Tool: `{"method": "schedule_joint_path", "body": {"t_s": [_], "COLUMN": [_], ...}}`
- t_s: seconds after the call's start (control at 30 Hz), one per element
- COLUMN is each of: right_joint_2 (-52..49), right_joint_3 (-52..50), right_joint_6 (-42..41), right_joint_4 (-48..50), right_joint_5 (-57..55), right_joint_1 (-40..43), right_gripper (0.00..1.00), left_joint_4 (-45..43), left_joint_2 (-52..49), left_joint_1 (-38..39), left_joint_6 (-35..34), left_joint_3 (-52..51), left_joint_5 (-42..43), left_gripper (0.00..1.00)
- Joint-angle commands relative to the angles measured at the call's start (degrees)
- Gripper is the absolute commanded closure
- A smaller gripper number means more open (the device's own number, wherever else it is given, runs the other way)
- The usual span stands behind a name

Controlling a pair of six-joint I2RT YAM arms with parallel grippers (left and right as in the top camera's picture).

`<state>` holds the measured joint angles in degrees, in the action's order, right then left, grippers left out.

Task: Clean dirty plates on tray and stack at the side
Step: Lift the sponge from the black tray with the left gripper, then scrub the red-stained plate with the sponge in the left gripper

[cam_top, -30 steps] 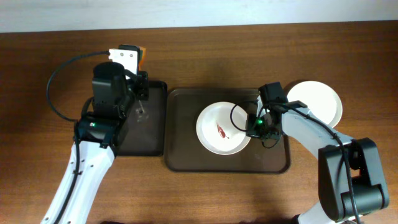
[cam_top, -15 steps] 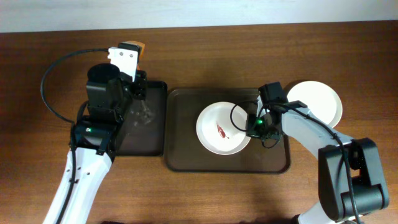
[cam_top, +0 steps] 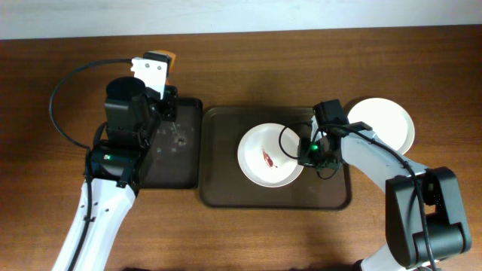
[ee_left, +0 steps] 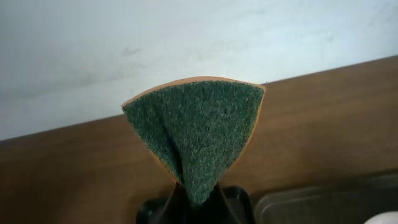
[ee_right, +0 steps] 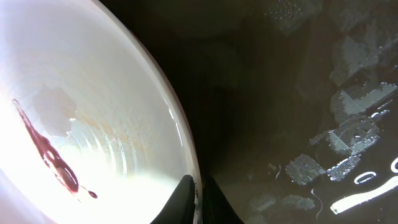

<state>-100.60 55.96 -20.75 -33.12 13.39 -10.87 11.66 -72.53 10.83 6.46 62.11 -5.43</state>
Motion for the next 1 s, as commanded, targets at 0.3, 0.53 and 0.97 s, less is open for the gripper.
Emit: {"method": "schedule_joint_path", "body": {"t_s": [0.3, 0.53, 0.97], "right_joint_2": [-0.39, -0.39, -0.39], "right_joint_3": [-0.26, -0.26, -0.26], "right_joint_6": [0.31, 0.33, 0.31], "right_joint_4": [-0.04, -0.07, -0.04], "right_joint_5": [-0.11, -0.11, -0.11], "right_joint_1": [-0.37, -0.37, -0.37], "right_gripper": [0.92, 0.92, 0.92], "left_joint_4": [11.47, 20.28, 23.06], "left_joint_2": [-3.10, -14.64, -22.75], "left_joint_1": [-0.13, -0.13, -0.13], "left_joint_6": [-1.42, -10.29, -10.91], "left_joint_3": [0.17, 0.17, 1.11], "left_joint_5": [-0.13, 0.33, 13.22], "left_gripper": [1.00, 0.97, 1.00]}}
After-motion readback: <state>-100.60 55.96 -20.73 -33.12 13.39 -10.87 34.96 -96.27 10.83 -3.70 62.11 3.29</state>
